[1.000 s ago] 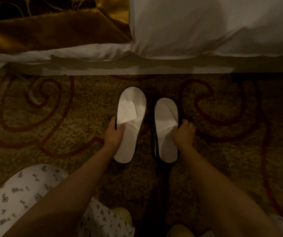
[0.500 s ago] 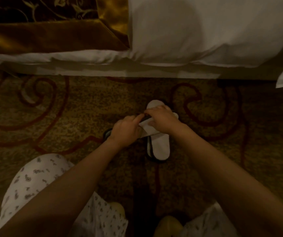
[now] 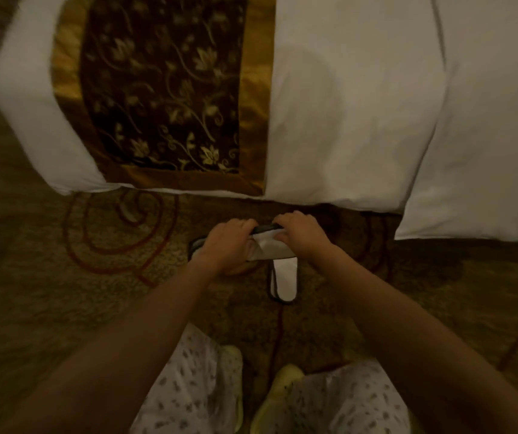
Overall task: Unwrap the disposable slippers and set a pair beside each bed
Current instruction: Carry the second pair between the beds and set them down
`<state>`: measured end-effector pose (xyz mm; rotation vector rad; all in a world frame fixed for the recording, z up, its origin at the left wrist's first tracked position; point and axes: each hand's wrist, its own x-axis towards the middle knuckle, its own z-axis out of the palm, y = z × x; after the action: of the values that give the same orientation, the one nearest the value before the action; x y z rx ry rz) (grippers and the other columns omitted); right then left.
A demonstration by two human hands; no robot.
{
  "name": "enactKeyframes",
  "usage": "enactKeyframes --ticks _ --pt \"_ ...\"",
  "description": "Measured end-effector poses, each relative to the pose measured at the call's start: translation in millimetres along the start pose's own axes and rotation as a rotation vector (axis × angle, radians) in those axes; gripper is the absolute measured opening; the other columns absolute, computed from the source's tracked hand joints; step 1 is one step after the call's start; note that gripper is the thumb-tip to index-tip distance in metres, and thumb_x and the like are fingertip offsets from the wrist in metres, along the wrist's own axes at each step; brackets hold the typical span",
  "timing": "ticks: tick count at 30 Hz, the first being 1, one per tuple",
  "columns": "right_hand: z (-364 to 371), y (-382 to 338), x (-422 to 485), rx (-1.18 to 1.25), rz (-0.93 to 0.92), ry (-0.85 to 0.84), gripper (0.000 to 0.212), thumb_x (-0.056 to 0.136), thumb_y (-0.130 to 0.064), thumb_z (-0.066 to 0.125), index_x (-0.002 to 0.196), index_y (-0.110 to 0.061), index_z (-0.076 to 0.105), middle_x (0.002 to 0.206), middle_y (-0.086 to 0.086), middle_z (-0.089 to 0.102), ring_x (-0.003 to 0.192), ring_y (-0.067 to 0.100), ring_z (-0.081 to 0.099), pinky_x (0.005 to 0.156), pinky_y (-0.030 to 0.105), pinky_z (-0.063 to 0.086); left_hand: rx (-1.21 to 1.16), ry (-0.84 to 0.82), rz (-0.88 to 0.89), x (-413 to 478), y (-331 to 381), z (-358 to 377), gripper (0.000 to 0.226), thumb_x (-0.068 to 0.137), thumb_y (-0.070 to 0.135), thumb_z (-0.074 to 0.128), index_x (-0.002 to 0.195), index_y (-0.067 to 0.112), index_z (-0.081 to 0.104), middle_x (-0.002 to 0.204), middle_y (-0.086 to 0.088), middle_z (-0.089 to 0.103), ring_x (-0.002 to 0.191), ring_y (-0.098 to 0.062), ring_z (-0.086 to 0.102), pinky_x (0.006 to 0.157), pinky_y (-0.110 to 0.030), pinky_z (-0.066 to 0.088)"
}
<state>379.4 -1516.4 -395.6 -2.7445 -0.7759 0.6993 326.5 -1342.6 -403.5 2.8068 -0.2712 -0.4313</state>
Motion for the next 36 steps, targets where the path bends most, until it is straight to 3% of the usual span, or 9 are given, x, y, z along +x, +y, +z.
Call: enactKeyframes --ticks 7,15,27,36 --pt "-137 -78 -37 0.011 -0.098 0.02 0.03 0.094 -0.028 0.049 0.12 -0.014 0.053 0.118 0.01 0.06 0.108 0.029 0.053 0.089 0.039 0.039 -0.04 0.06 -0.033 -51 14 -148 0.029 0.091 0.023 0.046 0.119 0.017 0.05 0.114 -0.005 0.06 0.103 -0.025 0.056 0.072 -0.031 0.039" --pt "-261 -190 -33 -0.055 -0.187 0.078 0.027 0.094 -0.027 0.048 0.118 -0.017 0.055 0.118 0.008 0.059 0.111 0.027 0.05 0.09 0.04 0.04 -0.007 0.175 -0.083 -106 -23 -296 0.037 0.093 0.03 0.043 0.128 0.018 0.045 0.121 -0.006 0.058 0.109 -0.024 0.054 0.082 -0.035 0.045" --pt "-355 -319 30 -0.159 -0.364 0.134 0.026 0.096 -0.026 0.044 0.118 -0.017 0.054 0.118 0.007 0.058 0.111 0.027 0.048 0.094 0.041 0.036 0.015 0.34 -0.217 -152 -114 -417 0.039 0.091 0.031 0.046 0.127 0.017 0.045 0.118 -0.009 0.06 0.106 -0.028 0.057 0.082 -0.038 0.046" --pt "-401 -402 148 -0.195 -0.544 0.158 0.024 0.093 -0.025 0.048 0.114 -0.018 0.057 0.114 0.006 0.062 0.106 0.025 0.054 0.088 0.04 0.042 0.043 0.386 -0.364 -139 -215 -486 0.033 0.09 0.028 0.045 0.121 0.017 0.048 0.112 -0.009 0.06 0.101 -0.027 0.057 0.081 -0.038 0.047"
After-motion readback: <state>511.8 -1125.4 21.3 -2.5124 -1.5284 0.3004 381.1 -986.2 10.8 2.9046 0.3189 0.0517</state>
